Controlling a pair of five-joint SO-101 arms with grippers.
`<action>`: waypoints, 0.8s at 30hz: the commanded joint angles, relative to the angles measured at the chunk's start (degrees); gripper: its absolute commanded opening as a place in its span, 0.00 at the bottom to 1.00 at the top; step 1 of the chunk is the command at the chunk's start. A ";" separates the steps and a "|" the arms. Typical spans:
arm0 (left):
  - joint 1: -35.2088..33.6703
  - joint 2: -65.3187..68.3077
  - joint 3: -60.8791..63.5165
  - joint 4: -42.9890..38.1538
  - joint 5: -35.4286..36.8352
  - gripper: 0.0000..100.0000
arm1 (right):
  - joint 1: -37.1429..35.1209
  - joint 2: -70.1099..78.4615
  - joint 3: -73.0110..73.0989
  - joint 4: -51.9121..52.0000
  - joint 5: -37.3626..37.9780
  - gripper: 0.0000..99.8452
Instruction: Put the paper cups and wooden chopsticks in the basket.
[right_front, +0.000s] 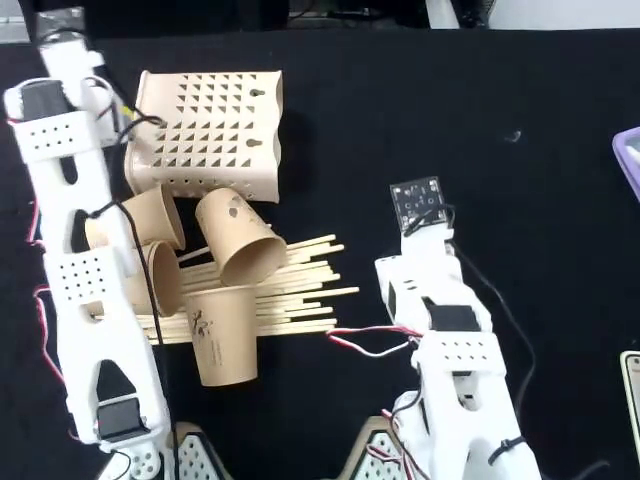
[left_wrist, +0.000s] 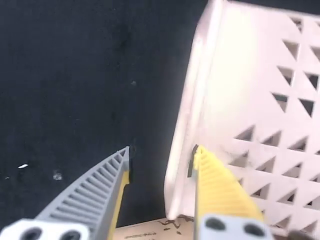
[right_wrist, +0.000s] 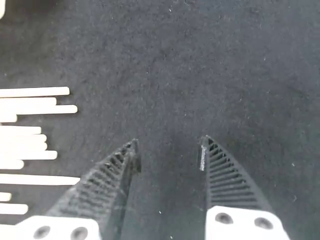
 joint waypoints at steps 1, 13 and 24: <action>1.71 -2.20 1.98 0.18 0.00 0.21 | -0.70 -1.45 -0.31 -1.23 -0.09 0.19; -5.49 7.12 2.51 -3.16 -0.09 0.21 | -0.70 -1.45 0.22 -1.49 -0.09 0.19; -7.25 9.49 1.36 -3.52 -0.09 0.21 | -0.70 -1.45 0.31 -1.49 -0.09 0.19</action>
